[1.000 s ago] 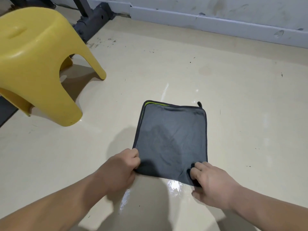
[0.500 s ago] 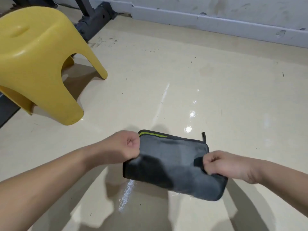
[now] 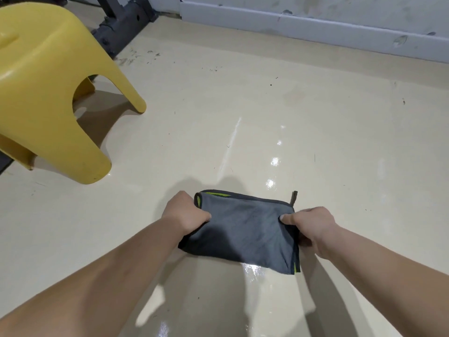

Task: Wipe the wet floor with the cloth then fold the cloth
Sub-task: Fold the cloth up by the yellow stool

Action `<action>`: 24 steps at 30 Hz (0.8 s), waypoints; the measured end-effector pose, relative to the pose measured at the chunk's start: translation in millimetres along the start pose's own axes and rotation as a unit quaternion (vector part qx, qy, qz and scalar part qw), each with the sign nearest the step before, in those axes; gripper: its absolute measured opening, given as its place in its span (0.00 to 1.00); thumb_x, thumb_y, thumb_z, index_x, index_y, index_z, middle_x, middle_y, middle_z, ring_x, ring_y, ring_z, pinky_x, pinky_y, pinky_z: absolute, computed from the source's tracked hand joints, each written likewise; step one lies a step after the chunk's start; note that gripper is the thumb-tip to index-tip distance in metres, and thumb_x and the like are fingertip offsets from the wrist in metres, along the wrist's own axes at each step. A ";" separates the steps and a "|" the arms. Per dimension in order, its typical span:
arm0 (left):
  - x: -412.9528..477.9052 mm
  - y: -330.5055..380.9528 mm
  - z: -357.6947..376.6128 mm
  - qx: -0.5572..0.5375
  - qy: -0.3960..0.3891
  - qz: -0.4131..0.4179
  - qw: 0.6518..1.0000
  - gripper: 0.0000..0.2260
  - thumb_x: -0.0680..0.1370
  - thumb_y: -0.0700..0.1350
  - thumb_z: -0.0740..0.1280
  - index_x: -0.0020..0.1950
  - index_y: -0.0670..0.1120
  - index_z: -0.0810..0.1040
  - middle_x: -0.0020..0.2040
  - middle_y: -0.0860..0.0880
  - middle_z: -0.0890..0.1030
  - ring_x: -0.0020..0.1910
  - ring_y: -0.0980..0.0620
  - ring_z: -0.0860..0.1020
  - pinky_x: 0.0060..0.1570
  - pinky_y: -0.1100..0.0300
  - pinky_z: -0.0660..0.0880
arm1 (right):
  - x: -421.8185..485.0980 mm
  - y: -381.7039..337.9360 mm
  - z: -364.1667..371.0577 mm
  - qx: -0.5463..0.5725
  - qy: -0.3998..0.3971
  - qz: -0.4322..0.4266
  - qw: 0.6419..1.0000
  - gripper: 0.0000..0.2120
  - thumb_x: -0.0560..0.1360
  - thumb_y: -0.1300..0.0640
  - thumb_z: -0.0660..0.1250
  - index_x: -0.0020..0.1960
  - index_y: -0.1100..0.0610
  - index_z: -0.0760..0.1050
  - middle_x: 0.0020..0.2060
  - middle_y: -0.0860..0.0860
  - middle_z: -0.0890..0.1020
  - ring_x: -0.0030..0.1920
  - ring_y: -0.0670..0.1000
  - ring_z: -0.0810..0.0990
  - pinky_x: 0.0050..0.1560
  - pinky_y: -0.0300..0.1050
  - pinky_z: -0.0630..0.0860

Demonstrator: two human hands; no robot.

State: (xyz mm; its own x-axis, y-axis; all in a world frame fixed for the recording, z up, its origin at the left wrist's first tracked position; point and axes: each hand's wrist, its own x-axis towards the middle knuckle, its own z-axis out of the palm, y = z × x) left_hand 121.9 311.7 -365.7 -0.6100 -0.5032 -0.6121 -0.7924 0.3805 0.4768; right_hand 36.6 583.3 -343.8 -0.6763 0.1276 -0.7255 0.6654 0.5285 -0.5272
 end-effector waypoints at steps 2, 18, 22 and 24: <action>-3.0 0.9 1.0 -0.067 -0.026 -0.031 0.997 0.18 0.67 0.42 0.79 0.36 0.47 0.68 0.34 0.46 0.73 0.33 0.44 0.72 0.35 0.56 0.68 | -7.5 -2.8 0.7 0.052 -0.026 0.041 0.997 0.10 0.69 0.64 0.78 0.44 0.66 0.79 0.38 0.59 0.83 0.32 0.57 0.81 0.33 0.46 0.78; -97.7 60.9 24.9 -0.303 -0.094 0.076 0.945 0.06 0.80 0.44 0.68 0.54 0.52 0.74 0.47 0.46 0.85 0.37 0.52 0.80 0.32 0.61 0.76 | -78.4 -65.2 39.6 0.154 -0.184 -0.048 0.970 0.07 0.76 0.55 0.67 0.50 0.58 0.74 0.34 0.55 0.80 0.28 0.53 0.76 0.29 0.42 0.72; -103.9 63.8 8.2 -0.364 -0.141 0.068 0.918 0.17 0.75 0.52 0.76 0.57 0.57 0.70 0.46 0.44 0.85 0.32 0.41 0.78 0.32 0.50 0.72 | -95.5 -88.4 35.4 0.156 -0.257 -0.029 0.953 0.20 0.80 0.41 0.57 0.48 0.57 0.75 0.32 0.53 0.81 0.27 0.52 0.76 0.30 0.41 0.71; -100.8 59.1 -6.4 -0.332 -0.124 0.070 0.932 0.21 0.72 0.52 0.77 0.57 0.60 0.68 0.53 0.47 0.86 0.35 0.39 0.84 0.33 0.50 0.77 | -97.6 -100.2 33.3 0.152 -0.300 -0.022 0.942 0.29 0.80 0.35 0.52 0.52 0.59 0.77 0.37 0.55 0.82 0.31 0.54 0.79 0.32 0.44 0.75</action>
State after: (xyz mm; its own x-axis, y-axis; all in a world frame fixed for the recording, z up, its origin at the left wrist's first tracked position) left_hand 136.7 380.0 -271.8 -0.7552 -0.2594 -0.6020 -0.5755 -0.1771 0.7984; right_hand 46.5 489.9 -234.9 -0.4658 -0.4340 -0.7711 0.7622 0.2458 -0.5988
